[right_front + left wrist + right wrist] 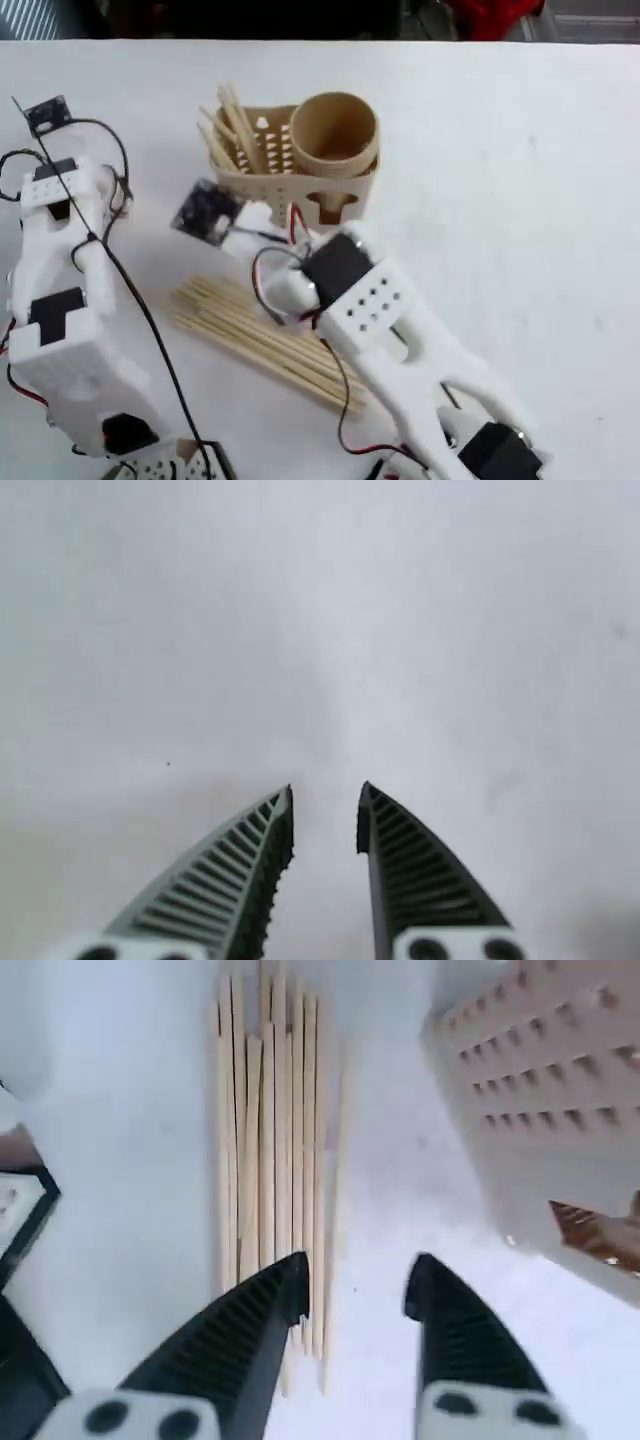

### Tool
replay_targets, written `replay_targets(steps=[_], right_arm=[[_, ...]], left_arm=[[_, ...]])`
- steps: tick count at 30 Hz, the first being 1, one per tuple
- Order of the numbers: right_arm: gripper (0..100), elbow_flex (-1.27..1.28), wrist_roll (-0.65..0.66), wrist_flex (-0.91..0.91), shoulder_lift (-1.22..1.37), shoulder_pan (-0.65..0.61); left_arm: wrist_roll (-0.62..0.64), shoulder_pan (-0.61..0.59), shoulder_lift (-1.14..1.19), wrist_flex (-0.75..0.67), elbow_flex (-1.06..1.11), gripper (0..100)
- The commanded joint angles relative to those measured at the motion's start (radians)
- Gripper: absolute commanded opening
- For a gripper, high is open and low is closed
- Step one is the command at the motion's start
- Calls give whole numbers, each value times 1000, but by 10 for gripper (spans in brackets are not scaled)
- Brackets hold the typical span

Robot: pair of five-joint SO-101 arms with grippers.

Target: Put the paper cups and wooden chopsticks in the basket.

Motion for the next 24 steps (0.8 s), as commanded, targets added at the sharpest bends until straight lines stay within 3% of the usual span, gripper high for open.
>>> replay_targets(steps=[1,8,15,24], right_arm=[[46,276,11,-234,-41,-13],[190,465,107,-479,47,-8],[157,480,109,-610,199,4],[139,479,109,-740,254,145]], left_arm=[[-5,-7,-5,-17,-3,123],[-5,-7,-5,-15,-3,122],[-6,-5,-5,-15,-3,122],[-9,5,-5,-14,-2,121]])
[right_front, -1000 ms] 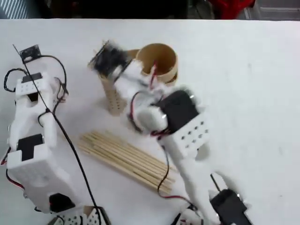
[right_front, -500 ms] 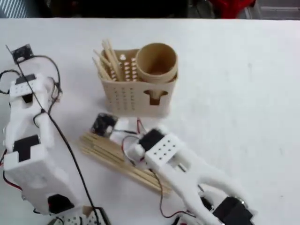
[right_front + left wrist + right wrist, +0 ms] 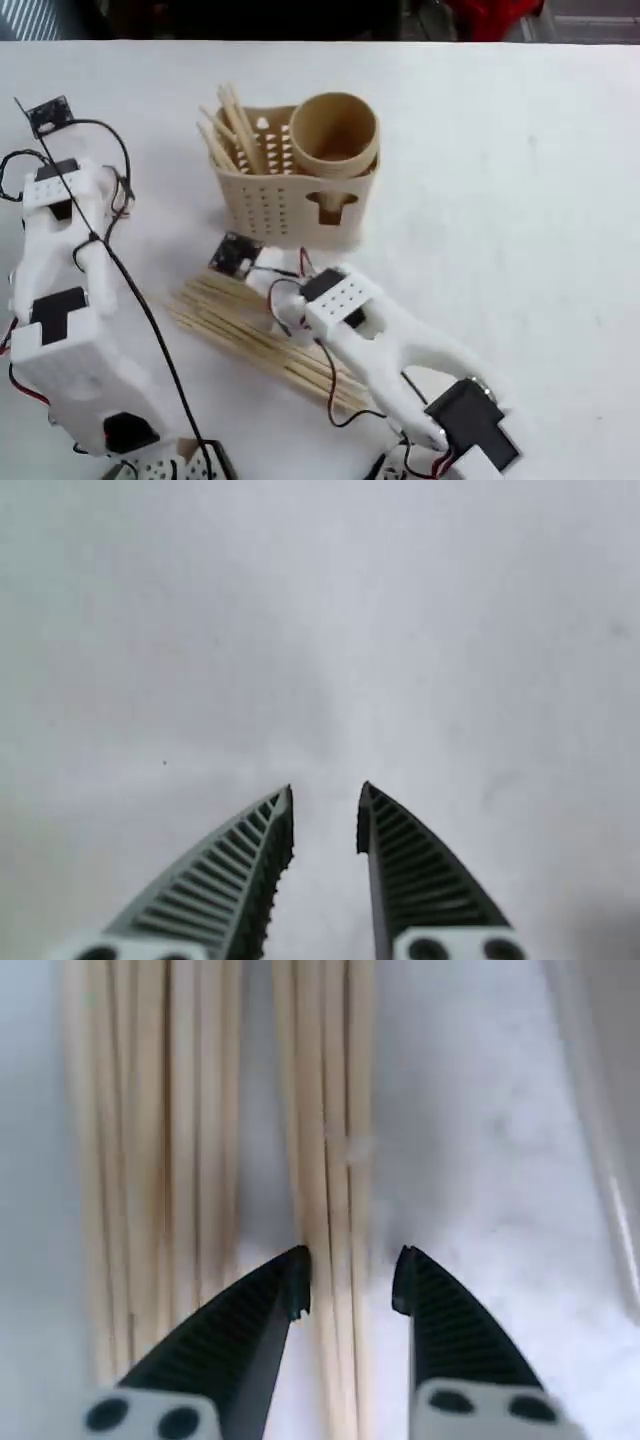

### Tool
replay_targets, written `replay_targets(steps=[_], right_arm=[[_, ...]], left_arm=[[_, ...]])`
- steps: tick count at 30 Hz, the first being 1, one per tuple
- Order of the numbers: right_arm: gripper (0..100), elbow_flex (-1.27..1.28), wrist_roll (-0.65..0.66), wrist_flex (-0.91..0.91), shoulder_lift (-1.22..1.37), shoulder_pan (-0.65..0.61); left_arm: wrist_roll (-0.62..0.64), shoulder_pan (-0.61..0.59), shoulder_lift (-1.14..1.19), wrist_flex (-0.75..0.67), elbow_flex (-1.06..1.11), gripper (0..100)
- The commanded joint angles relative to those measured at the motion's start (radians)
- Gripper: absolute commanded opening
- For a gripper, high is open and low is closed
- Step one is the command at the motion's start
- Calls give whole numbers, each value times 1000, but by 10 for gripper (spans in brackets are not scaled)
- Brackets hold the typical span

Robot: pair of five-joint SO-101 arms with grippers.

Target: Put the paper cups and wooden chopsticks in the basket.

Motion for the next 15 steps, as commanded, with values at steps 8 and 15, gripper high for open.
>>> replay_targets(steps=[8,15], right_arm=[[15,-2,11,-31,-4,39],[17,-8,3,62,-59,-10]], left_arm=[[-9,5,-5,-18,8,122],[-9,5,-5,-18,8,123]])
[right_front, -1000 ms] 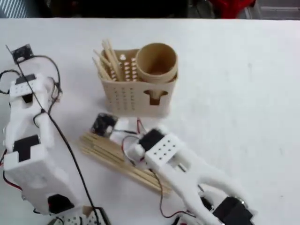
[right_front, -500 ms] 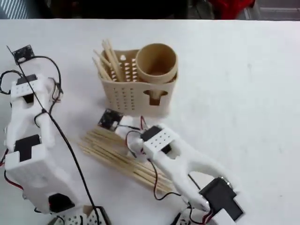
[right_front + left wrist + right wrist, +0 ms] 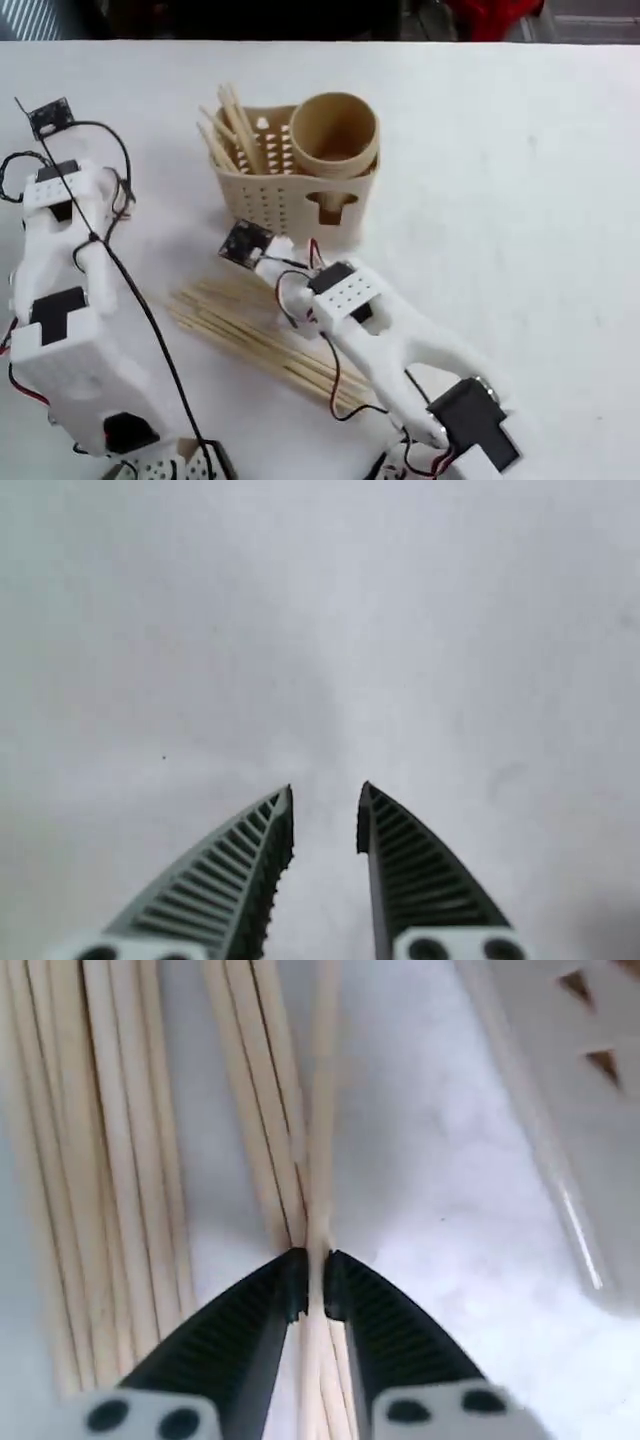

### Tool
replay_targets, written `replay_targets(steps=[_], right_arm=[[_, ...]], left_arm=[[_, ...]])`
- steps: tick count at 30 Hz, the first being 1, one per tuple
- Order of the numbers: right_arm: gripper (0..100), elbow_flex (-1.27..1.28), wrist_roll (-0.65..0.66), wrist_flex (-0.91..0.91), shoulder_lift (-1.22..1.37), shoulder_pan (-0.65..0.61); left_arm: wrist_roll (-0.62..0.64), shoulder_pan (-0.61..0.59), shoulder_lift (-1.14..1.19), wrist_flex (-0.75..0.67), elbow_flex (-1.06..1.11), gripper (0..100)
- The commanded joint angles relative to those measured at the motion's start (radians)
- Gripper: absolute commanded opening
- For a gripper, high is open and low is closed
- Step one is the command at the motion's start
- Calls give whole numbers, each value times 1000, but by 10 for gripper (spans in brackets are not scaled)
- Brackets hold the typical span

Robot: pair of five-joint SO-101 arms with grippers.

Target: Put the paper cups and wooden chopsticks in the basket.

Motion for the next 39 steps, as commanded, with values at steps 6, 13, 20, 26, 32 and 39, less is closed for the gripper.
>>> replay_targets(steps=[6,13,20,26,32,39], right_arm=[[17,-2,-3,179,-285,-48],[17,-12,-92,265,-697,-81],[17,-196,-98,73,-934,-125],[17,-288,-89,-349,-797,-117],[17,-365,-95,-638,-516,-53],[17,-376,-158,-834,-252,4]], left_arm=[[-9,7,-5,-18,-2,123],[-11,16,-5,-18,2,123],[-11,21,-5,-18,2,124],[-11,19,-5,-18,3,124],[-11,19,-5,-18,5,123],[-11,19,-5,-18,5,123]])
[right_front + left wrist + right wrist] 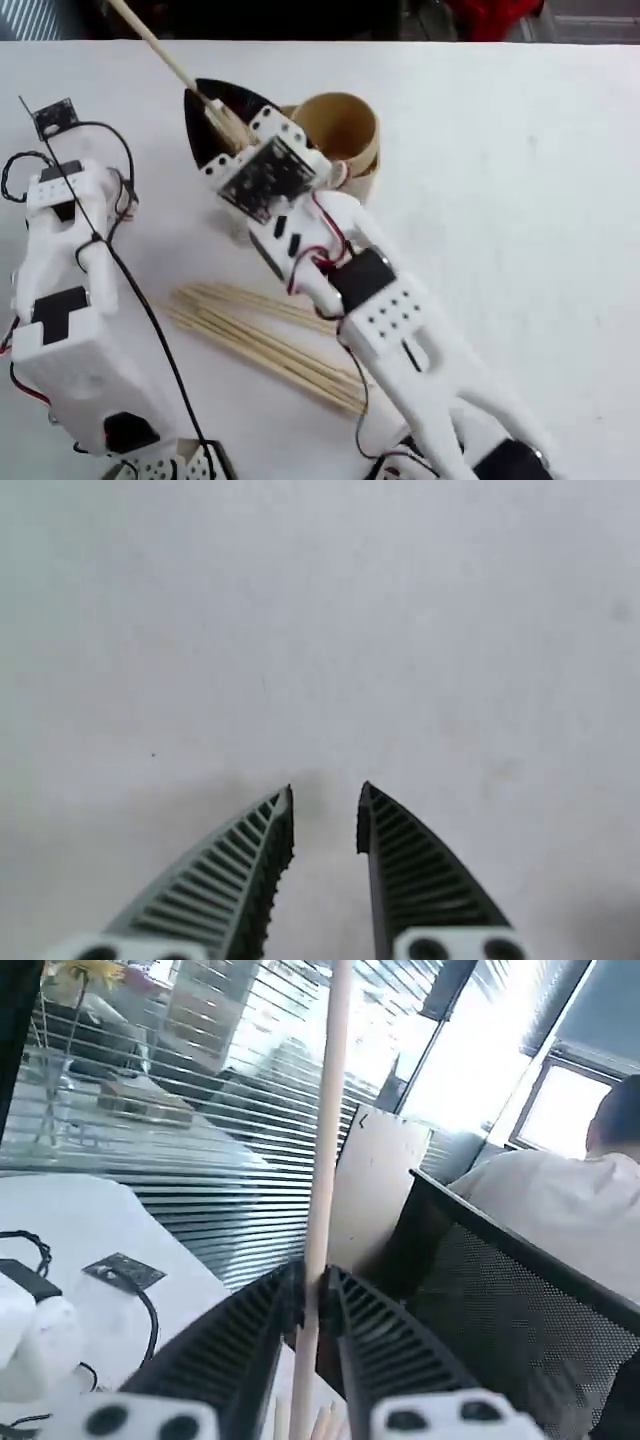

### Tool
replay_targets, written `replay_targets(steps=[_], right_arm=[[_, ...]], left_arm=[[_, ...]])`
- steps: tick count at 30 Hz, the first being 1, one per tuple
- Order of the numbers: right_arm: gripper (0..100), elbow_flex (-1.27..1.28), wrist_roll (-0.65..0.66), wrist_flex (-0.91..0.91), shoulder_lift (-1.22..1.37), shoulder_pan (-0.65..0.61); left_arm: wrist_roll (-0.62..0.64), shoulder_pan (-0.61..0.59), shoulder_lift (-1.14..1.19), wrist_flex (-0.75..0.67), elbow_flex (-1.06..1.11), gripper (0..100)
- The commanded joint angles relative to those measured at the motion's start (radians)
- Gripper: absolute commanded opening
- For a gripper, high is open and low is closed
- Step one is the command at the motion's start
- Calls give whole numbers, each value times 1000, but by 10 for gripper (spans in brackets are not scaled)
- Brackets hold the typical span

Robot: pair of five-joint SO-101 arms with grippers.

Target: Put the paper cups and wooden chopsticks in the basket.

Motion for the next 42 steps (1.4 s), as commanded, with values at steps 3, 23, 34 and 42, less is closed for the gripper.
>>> replay_targets(steps=[3,23,34,42], right_arm=[[17,-52,-180,-71,140,96],[157,144,-236,1,7,122],[112,147,-236,395,-317,117],[57,143,98,987,-403,-50]], left_arm=[[-11,10,-5,-14,-5,123],[-11,12,-5,-12,-6,124],[-11,12,-5,-14,-6,124],[-11,12,-5,-14,-8,124]])
